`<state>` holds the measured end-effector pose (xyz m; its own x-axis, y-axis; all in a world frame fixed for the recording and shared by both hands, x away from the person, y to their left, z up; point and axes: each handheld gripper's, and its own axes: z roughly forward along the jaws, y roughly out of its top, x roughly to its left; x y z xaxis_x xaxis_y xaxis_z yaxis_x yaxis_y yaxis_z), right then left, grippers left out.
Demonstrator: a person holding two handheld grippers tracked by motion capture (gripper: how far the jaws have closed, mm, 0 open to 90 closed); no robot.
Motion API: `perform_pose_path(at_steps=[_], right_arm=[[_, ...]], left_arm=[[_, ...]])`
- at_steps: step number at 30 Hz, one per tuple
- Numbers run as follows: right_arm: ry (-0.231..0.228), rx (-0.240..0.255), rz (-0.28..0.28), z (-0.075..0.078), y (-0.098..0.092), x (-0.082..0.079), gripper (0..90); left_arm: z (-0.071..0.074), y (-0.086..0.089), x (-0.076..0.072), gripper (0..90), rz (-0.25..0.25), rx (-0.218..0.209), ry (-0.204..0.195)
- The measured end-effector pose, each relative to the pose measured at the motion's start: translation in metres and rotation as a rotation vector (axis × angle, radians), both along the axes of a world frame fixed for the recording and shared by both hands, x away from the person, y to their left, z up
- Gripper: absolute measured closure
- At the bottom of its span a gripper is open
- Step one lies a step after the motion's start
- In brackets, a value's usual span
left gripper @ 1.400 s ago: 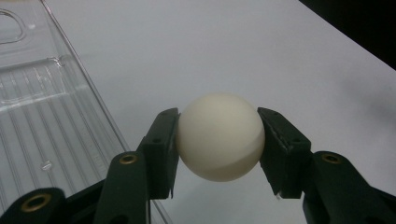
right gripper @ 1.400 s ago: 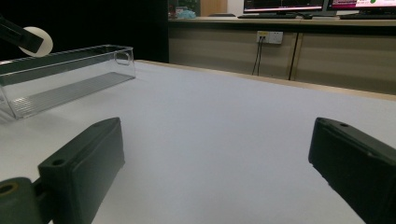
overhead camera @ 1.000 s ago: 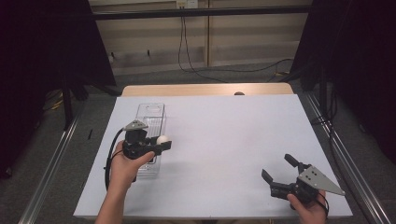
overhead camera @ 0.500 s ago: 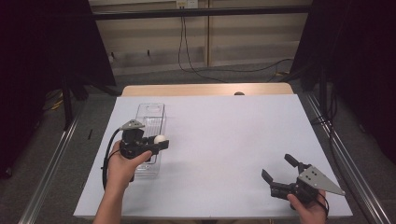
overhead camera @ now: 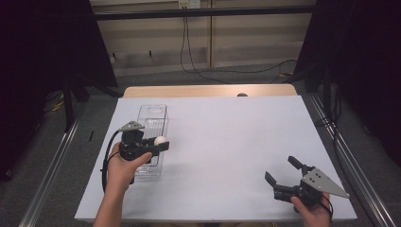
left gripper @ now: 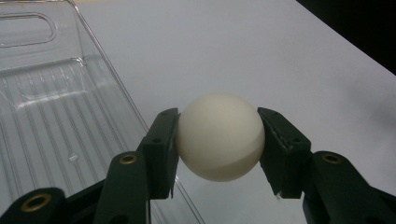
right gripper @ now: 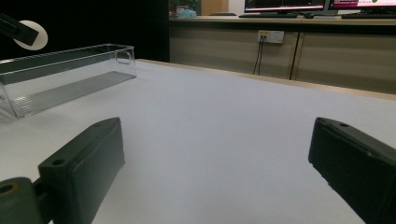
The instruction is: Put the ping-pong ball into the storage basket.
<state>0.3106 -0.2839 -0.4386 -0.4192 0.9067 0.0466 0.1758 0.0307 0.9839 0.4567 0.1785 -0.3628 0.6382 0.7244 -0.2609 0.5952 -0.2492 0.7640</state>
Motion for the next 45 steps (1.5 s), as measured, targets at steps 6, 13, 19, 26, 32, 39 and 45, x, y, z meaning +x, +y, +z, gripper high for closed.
perform_pose_path(at_steps=[6,13,19,26,32,39,45], right_arm=[[-0.001,-0.003,0.002,0.0,0.0,0.0,3.1],[0.0,-0.002,0.003,0.0,0.0,0.0,3.1],[-0.005,-0.003,0.004,0.0,-0.001,0.0,3.1],[0.001,0.0,0.006,0.0,-0.001,0.0,3.1],[-0.007,-0.004,0.006,0.0,-0.001,0.0,3.1],[-0.004,-0.001,0.005,0.0,-0.001,0.0,3.1],[-0.005,-0.003,0.007,0.0,-0.002,0.0,3.1]], left_arm=[[0.0,0.001,0.0,51.2,0.002,-0.001,0.006],[0.0,0.002,0.0,51.2,0.005,-0.003,0.008],[0.0,0.003,0.0,51.2,0.01,0.0,0.004],[0.001,0.005,0.001,51.2,0.002,0.003,0.007],[0.002,0.008,0.0,51.2,0.012,-0.004,0.005],[0.001,0.01,0.001,51.2,0.028,-0.007,0.004],[0.001,0.013,0.002,51.2,0.023,0.006,0.002]])
